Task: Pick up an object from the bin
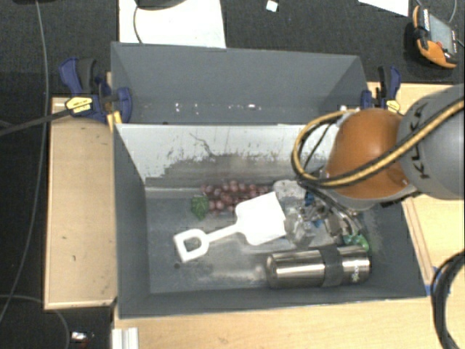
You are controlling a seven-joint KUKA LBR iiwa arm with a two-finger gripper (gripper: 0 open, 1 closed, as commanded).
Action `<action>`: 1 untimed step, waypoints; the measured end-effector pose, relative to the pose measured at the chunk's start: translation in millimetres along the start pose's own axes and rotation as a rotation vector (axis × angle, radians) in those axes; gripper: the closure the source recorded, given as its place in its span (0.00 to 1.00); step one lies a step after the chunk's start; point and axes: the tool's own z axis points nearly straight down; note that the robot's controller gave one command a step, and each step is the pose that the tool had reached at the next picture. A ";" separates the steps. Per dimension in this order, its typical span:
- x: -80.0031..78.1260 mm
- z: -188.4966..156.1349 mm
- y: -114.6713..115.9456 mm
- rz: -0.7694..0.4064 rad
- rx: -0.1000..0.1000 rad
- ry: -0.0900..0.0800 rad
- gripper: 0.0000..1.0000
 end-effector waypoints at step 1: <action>4.8 -3.6 -4.7 -0.087 0.000 0.001 1.00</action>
Offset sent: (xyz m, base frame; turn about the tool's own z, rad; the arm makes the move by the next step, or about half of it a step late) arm 0.0161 -0.0011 -0.0010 0.5593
